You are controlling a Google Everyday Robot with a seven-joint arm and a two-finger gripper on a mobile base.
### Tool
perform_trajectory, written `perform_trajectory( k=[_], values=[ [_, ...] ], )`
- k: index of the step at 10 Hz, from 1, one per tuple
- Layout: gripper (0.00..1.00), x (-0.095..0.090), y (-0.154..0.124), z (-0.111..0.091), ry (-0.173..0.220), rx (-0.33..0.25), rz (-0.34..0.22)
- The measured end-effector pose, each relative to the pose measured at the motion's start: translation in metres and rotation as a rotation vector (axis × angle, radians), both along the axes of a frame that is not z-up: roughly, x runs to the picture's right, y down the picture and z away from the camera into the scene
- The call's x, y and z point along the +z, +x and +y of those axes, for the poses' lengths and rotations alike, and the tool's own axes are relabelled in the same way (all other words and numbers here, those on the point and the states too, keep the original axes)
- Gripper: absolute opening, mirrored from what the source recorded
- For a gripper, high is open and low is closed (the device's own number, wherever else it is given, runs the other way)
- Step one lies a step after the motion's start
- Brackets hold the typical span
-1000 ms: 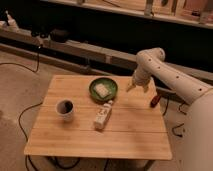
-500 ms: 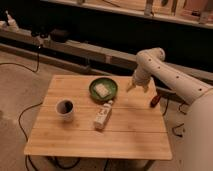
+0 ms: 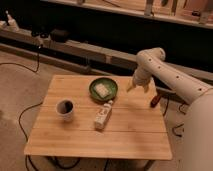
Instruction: Drag the pepper across the table
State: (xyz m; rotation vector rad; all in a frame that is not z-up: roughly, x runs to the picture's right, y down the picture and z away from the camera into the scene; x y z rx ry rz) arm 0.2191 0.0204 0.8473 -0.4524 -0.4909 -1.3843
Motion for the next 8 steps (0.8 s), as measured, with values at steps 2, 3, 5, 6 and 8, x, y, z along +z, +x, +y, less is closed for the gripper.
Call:
perform_trajectory(
  k=[2,3,5,6,8],
  values=[
    [0.66,-0.009,0.050,0.012,-0.028,0.135,0.130],
    [0.66,-0.015,0.079,0.019,-0.031,0.211,0.192],
    [0.66,-0.024,0.117,0.029,-0.033,0.309,0.275],
    [0.66,-0.024,0.119,0.030,-0.032,0.316,0.279],
    [0.66,-0.023,0.114,0.028,-0.030,0.313,0.273]
  ],
)
